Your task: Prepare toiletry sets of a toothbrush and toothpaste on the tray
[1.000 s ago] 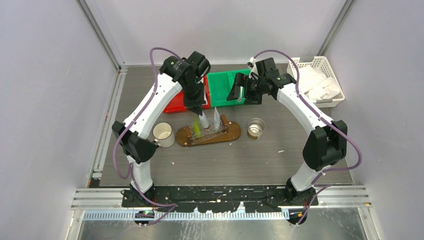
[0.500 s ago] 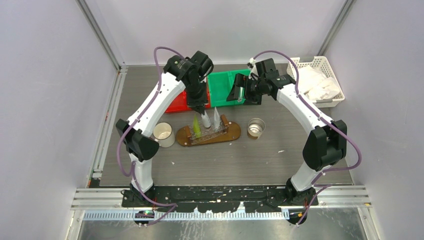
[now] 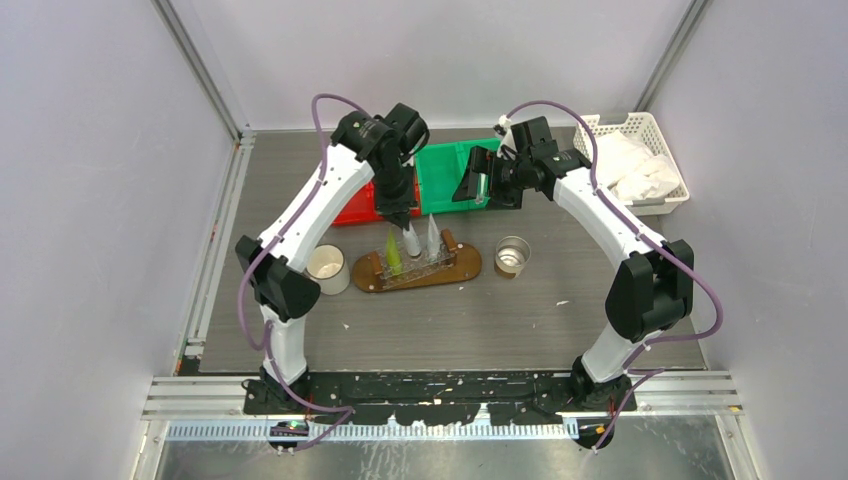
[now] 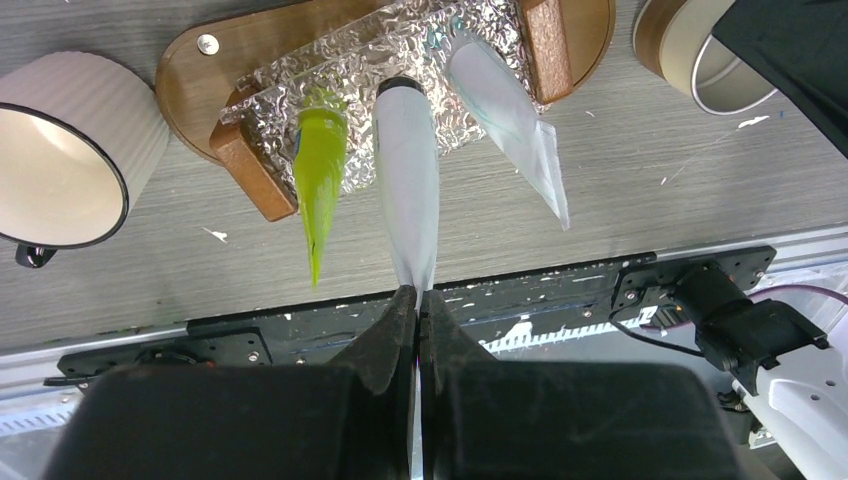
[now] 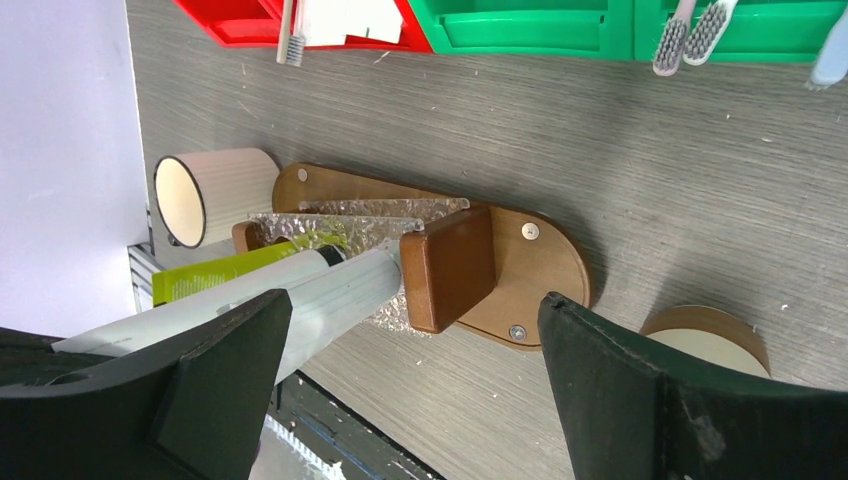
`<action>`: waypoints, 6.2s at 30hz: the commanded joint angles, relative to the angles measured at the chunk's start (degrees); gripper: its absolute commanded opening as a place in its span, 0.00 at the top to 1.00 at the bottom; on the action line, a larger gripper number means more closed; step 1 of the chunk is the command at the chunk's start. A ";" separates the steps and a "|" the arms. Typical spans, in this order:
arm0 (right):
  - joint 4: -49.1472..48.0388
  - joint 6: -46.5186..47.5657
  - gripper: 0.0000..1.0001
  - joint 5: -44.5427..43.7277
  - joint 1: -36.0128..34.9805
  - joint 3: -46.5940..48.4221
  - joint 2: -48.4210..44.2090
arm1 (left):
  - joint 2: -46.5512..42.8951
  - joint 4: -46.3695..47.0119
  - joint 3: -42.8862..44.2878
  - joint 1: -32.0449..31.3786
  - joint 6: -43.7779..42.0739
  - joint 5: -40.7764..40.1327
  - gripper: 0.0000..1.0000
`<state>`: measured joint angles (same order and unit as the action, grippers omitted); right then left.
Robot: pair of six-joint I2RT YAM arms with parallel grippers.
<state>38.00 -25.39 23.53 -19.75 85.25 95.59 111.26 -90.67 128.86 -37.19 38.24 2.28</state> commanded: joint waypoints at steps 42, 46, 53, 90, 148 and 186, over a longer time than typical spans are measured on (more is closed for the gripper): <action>2.33 2.75 0.02 -3.89 0.73 1.08 6.23 | -31.16 18.64 -23.79 -4.76 4.30 -11.15 0.76; 3.62 3.20 0.00 -5.76 0.74 4.71 9.75 | -51.87 35.46 -51.16 -5.43 8.91 -15.28 0.58; 3.76 2.20 0.01 -7.36 0.71 13.30 15.57 | -73.79 51.68 -80.34 -5.77 17.10 -15.54 0.59; -60.23 -42.64 0.00 22.71 -0.77 -14.59 16.92 | -81.74 97.13 -118.60 -5.79 25.88 -31.27 0.70; -64.65 -43.08 0.00 26.04 -1.40 -27.33 8.00 | -55.03 106.05 -109.74 -5.61 22.23 -36.78 0.71; -64.41 -42.23 0.00 25.96 -1.22 -27.89 8.46 | -53.59 105.83 -108.66 -3.24 21.63 -35.51 0.70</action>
<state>-25.21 -68.69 48.18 -20.78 57.19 106.72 59.81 18.20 19.62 -40.75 61.32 -31.83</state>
